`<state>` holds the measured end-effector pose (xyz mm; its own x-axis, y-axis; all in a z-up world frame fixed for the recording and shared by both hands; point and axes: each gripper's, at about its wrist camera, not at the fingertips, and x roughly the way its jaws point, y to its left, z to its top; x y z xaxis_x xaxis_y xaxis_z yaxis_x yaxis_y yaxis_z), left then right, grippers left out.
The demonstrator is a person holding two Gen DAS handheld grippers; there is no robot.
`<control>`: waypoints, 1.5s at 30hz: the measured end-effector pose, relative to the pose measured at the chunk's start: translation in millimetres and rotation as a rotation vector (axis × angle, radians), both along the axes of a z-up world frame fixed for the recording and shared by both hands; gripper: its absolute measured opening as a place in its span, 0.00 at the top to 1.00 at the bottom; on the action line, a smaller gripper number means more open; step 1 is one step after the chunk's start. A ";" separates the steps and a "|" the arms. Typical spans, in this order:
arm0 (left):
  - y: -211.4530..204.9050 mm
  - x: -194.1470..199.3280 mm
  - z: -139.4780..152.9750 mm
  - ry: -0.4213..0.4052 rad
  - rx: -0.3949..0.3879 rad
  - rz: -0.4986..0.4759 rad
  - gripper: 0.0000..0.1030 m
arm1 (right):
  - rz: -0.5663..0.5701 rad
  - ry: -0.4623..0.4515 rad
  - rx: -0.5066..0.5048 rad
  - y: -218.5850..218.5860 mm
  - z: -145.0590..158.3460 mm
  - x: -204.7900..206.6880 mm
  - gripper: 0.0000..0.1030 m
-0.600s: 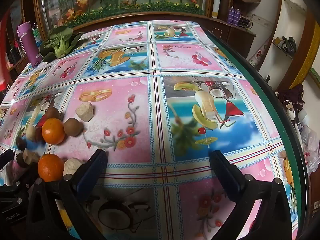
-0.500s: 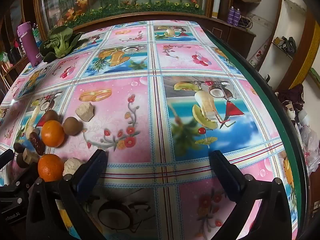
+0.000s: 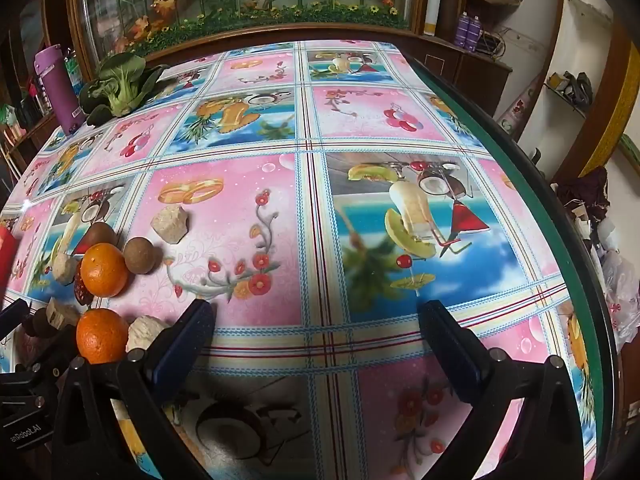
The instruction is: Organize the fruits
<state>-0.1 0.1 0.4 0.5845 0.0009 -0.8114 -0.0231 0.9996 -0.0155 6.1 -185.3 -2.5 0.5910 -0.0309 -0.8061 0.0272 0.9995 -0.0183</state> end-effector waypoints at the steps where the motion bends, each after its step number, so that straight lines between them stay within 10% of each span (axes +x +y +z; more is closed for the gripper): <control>1: 0.0 0.0 -0.1 0.000 0.000 0.000 0.00 | 0.000 0.000 0.000 0.0 0.0 0.0 0.00; 34: -9.6 14.2 -1.1 0.001 0.001 0.060 0.00 | 0.053 0.037 0.012 -2.9 5.3 4.5 0.00; 45: -5.2 11.1 4.5 0.053 -0.005 0.070 0.00 | 0.117 -0.155 0.142 -11.2 56.6 -37.2 0.00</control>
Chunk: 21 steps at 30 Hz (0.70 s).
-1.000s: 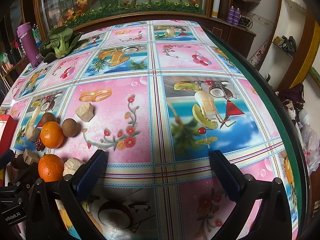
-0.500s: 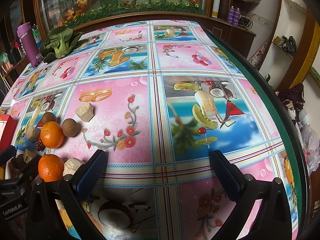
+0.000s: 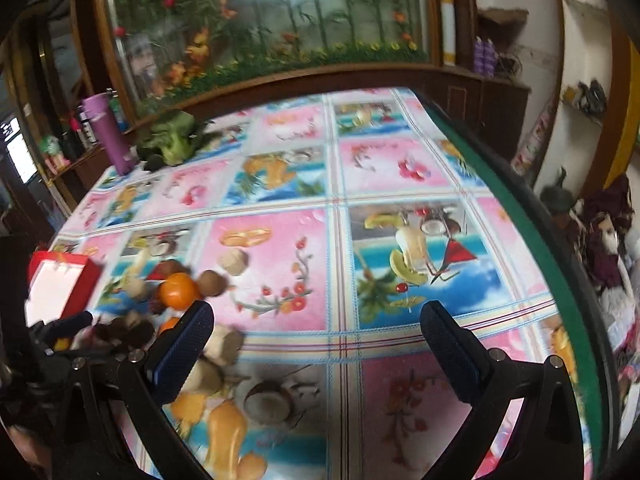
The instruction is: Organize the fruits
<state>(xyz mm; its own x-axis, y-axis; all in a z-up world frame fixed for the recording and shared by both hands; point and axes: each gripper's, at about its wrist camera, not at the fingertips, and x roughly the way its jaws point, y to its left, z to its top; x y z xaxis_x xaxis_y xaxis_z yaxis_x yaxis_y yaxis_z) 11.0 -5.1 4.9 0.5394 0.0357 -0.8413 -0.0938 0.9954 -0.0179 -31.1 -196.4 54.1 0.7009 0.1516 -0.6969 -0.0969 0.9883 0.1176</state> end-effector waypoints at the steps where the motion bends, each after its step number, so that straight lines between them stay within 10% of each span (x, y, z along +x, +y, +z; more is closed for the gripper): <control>1: 3.6 -6.2 5.4 -0.014 -0.005 0.008 0.00 | 0.008 -0.014 0.001 0.4 4.6 -6.4 0.00; 9: 67.5 -103.5 80.2 -0.238 0.074 0.045 0.00 | 0.127 -0.039 0.041 17.9 14.0 -38.3 0.00; 21: 125.9 -152.8 80.4 -0.267 0.016 0.157 0.00 | 0.437 0.012 0.174 86.1 4.9 -47.1 0.01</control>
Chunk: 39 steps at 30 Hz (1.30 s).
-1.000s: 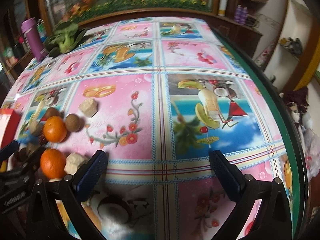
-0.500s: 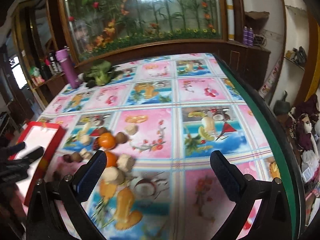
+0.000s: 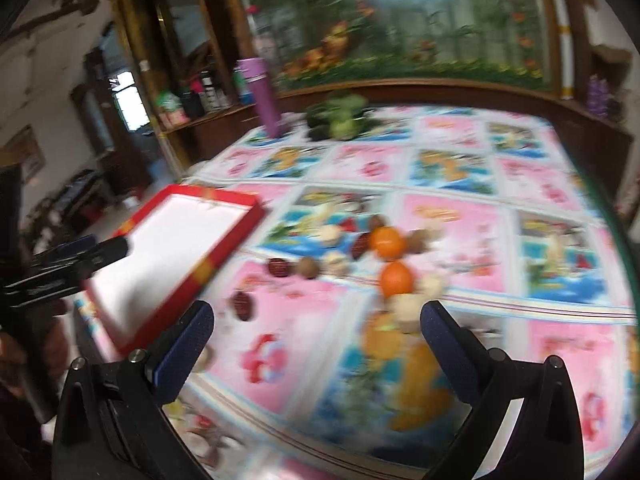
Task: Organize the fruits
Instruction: 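Grasp an orange with the left tool while the right tool grasps another orange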
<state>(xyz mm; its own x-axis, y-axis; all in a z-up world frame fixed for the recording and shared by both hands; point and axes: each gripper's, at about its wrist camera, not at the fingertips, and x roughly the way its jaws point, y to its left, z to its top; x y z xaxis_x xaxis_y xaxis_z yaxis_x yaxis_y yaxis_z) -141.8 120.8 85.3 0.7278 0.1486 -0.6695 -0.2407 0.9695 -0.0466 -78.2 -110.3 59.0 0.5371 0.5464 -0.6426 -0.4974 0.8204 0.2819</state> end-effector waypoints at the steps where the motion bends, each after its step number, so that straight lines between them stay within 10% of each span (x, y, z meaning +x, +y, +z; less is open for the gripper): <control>1: -0.6 1.1 0.5 -0.009 0.011 0.013 0.00 | 0.017 0.036 0.023 4.0 -4.7 6.2 0.01; 8: -28.2 25.5 9.2 -0.010 0.047 -0.079 0.00 | 0.000 0.268 0.186 -3.4 -38.3 42.2 0.02; 17: -55.2 82.4 4.6 0.030 0.031 -0.237 0.00 | -0.100 0.193 0.084 -28.7 -36.3 59.4 0.07; 29: -83.9 122.4 4.8 0.041 -0.025 -0.468 0.00 | -0.136 0.184 -0.005 -33.6 -48.4 68.9 0.68; 39: -144.2 160.9 -23.7 0.152 0.023 -0.642 0.09 | -0.150 0.194 0.022 -50.7 -48.1 58.9 0.68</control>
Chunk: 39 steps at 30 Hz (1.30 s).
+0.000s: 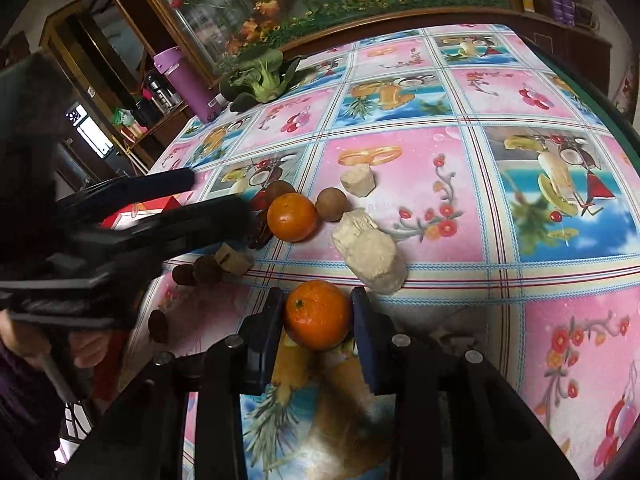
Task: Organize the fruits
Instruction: 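Grasp an orange with the left tool while the right tool grasps another orange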
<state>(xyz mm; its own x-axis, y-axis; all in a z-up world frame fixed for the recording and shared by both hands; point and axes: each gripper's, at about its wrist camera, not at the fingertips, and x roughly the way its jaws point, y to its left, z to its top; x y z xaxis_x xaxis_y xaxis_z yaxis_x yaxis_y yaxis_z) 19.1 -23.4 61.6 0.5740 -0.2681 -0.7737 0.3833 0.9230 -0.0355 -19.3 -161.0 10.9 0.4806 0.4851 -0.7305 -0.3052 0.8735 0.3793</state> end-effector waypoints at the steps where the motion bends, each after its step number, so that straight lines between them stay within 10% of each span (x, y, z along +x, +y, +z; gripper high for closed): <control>1: -3.6 4.6 -3.5 0.014 0.000 -0.005 0.13 | 0.003 -0.001 -0.001 0.1 0.0 -0.1 0.68; 15: -31.1 34.1 -34.8 0.096 0.057 -0.069 0.48 | 0.018 0.001 0.009 1.2 -1.8 1.4 0.68; 39: -21.6 10.9 -25.5 0.099 -0.007 -0.062 0.47 | 0.020 0.001 0.004 2.7 -1.6 1.4 0.68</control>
